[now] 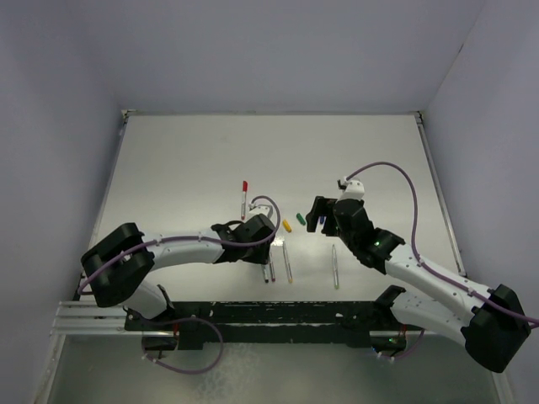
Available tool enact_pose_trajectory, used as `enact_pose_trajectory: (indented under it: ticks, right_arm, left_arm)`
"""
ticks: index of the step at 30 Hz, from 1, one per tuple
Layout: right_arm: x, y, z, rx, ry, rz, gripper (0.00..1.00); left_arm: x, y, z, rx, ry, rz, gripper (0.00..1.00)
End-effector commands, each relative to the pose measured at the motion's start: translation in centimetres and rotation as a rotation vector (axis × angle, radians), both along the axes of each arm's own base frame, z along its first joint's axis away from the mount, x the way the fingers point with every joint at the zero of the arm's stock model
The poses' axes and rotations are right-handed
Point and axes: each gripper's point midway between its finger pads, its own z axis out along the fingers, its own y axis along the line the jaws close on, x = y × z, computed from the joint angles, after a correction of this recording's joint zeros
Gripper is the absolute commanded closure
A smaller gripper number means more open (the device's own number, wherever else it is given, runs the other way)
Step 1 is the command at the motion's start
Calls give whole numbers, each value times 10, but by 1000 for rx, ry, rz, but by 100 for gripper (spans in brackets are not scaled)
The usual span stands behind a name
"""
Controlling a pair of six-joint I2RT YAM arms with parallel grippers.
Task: Insert the pens into the pen caps
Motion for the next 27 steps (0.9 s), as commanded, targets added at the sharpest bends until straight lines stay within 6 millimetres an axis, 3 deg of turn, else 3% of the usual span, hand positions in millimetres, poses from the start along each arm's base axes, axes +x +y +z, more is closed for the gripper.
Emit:
enact_pose_trajectory:
  ticks: [1, 9, 20, 27]
  right_arm:
    - [2, 3, 8, 39, -26, -8, 6]
    - [2, 2, 9, 55, -30, -23, 6]
    - [1, 1, 12, 64, -34, -25, 6]
    - [0, 0, 15, 68, -39, -26, 6]
  left_arm:
    - [-5, 3, 0, 40, 21, -19, 55]
    - [-15, 32, -3, 201, 68, -56, 60]
    - [-23, 26, -8, 208, 119, -133, 62]
    - [-38, 35, -10, 211, 167, -148, 62]
